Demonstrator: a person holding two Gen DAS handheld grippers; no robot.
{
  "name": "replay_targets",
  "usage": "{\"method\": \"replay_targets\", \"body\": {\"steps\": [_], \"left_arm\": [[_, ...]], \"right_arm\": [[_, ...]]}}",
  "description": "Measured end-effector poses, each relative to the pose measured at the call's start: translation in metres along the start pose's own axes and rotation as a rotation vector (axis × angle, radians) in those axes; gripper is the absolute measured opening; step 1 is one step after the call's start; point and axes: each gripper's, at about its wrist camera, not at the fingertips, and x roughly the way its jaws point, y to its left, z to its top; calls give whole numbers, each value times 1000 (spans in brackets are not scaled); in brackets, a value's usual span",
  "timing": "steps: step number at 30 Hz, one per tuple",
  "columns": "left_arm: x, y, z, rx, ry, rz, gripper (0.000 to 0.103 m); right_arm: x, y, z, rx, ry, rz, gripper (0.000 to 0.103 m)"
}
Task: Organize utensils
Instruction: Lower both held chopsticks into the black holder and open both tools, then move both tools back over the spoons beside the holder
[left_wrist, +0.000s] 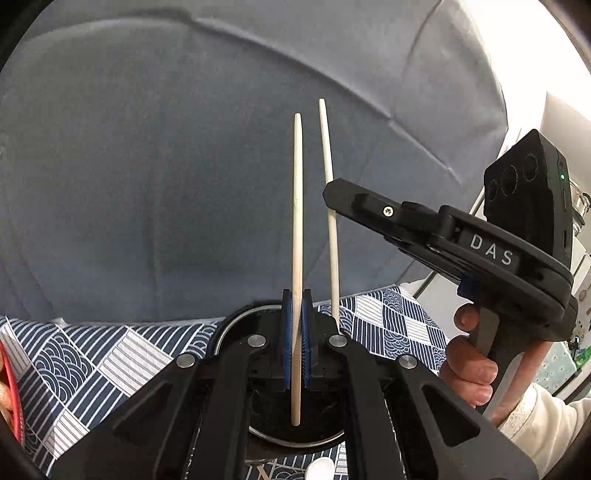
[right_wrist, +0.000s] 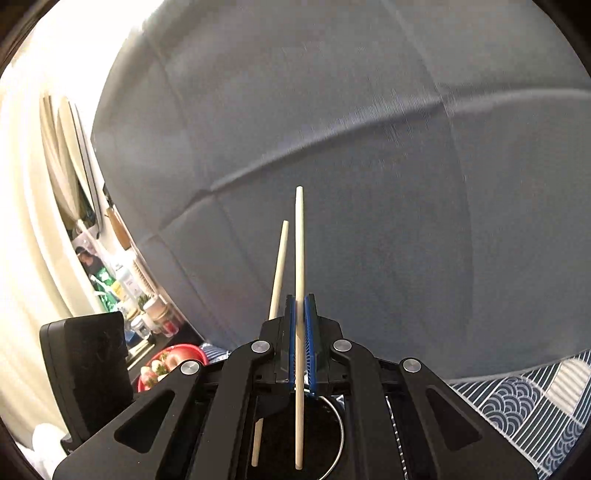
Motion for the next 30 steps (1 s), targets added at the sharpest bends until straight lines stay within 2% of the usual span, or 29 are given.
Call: {"method": "replay_targets", "body": {"steps": [7,14,18,19,20,22,24,25,28,30], "left_arm": [[-5,12,-20,19,32,33,5],[-14,8,-22,31,47,36,5],[-21,8,-26,59,45,70,7],[-26,6,-27,68,39,76,20],[-30,4,-27,73,38,73,36],[-39,-1,-28,93,26,86,52],[-46,-3,-29,99,22,104,62],[-50,-4,-29,99,16,122,71],[-57,-4,-31,116,12,164,86],[-60,-4,-34,125,21,187,89]], "right_arm": [[13,8,-18,-29,60,-5,5],[11,12,-21,-36,62,-27,5],[-1,10,-16,-47,53,-54,11],[-4,11,-15,-45,47,-55,23],[-6,13,-13,-44,39,-62,48],[-18,17,-10,-52,4,-109,69],[-27,20,-7,-55,-9,-121,69],[-31,22,-6,-56,-17,-131,71],[-42,26,-3,-65,-33,-158,87],[-47,29,-2,-72,-32,-171,87]]}}
